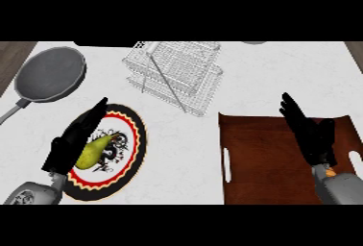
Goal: Pick the croissant from the tray and place it in the tiered basket
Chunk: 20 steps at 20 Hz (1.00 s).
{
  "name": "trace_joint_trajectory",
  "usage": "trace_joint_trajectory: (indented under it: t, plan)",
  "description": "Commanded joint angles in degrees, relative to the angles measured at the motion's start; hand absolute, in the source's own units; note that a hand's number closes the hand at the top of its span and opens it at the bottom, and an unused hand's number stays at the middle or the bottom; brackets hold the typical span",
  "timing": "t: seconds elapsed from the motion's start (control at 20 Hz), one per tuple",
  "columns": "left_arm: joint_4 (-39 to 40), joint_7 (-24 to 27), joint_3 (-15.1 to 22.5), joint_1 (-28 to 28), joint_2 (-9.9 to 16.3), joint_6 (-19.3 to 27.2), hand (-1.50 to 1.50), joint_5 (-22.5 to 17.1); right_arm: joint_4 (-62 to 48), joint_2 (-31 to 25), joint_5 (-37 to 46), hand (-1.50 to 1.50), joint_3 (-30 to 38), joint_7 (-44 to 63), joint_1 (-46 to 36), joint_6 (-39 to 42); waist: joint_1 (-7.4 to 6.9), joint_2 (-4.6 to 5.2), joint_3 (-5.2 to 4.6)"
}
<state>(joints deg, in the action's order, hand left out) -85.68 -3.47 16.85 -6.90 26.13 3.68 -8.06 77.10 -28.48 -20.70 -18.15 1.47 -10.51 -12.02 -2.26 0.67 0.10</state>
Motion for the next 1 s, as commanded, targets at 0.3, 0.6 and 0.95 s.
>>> trace_joint_trajectory:
  t: [0.3,0.6,0.95]
  plan:
    - [2.02,5.21,-2.16,0.97,-7.99,0.16,0.00,-4.16,-2.81,-4.48,14.01,-1.50,4.29,1.51,-0.06,-17.87,2.17,-0.66,-0.61]
    - [8.19,7.80,-3.61,-1.92,-11.31,-0.81,0.00,-3.36,5.73,10.50,6.62,-1.50,8.44,-11.94,3.57,-18.46,2.78,-0.71,-0.12]
    - [9.04,9.47,-4.20,-0.41,-11.69,-0.52,0.00,-3.48,21.69,-12.88,18.76,-1.50,4.37,10.27,9.45,-17.28,4.47,-1.31,-0.57]
